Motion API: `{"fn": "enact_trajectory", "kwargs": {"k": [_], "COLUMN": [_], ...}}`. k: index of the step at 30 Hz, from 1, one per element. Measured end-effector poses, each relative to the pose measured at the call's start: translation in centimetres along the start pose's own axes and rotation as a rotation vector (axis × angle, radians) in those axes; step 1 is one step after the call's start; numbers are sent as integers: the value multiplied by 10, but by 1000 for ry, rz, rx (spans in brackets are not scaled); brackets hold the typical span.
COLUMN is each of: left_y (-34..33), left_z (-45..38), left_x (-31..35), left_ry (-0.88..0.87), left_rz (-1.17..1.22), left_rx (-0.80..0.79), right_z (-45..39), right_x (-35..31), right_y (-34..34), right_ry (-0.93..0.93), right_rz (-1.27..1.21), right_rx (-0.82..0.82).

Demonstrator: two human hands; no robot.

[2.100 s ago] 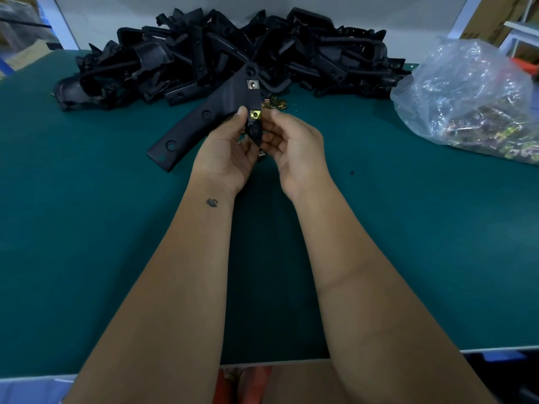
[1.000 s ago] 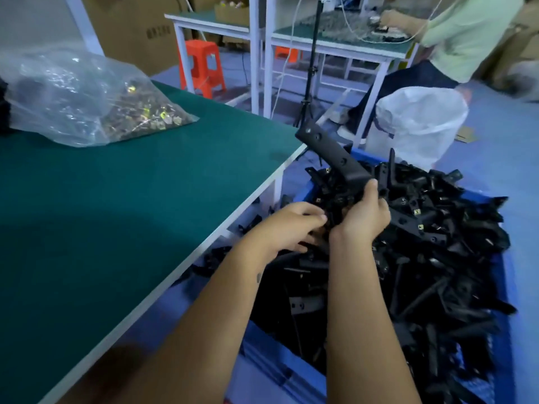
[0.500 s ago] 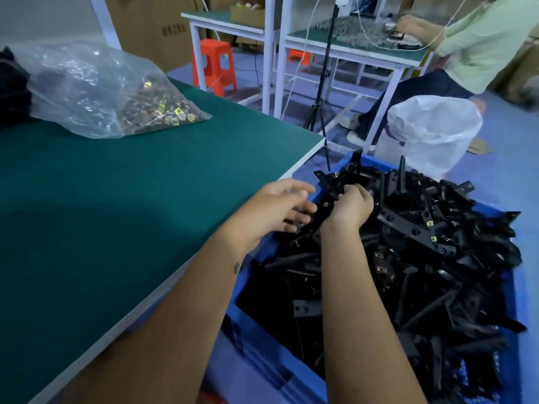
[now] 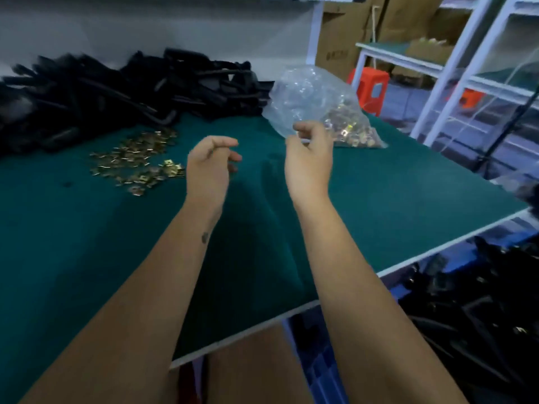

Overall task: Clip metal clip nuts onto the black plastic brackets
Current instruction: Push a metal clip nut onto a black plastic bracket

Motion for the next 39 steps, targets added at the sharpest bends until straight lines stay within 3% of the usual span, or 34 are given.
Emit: {"fn": "enact_trajectory", "kwargs": {"k": [4, 7, 12, 16, 19, 23, 26, 29, 31, 33, 39], "left_y": [98, 150, 173, 163, 164, 178, 185, 188, 189, 187, 178], "left_z": [-28, -42, -68, -83, -95, -100, -101, -102, -102, -102, -101], "left_x": [11, 7, -4, -8, -7, -7, -8, -8, -8, -9, -8], "left_ry": [-86, -58, 43, 92, 102, 177, 200, 181, 173, 172, 163], "left_rz": [-56, -178, -321, -510, -391, -100, 51, 159, 174, 174, 103], "left_rx": [256, 390, 459, 425, 424, 526, 603, 654, 680, 698, 603], "right_z": [15, 24, 17, -5, -38, -111, -164, -208, -230, -231, -168], "right_x": [0, 6, 10, 14, 14, 1, -18, -17, 0, 16, -17], "right_y": [-84, -130, -179, -206, -222, -231, -227, -231, -236, -249, -308], "right_ry": [70, 79, 150, 196, 248, 276, 349, 318, 45, -195, -115], "right_rz": [196, 273, 404, 477, 568, 678, 560, 446, 350, 225, 289], "right_rx": [-316, -518, -628, -654, -577, -321, 21, 140, 60, -153, -496]}}
Point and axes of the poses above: each hand's wrist, its own z-axis away from the middle knuckle, its own y-axis out of the back of the hand, x = y × z, the point moved 4 cm from there along -z, towards the middle knuckle, and after that the axes turned 8 degrees about z, right-handed, at the moved point
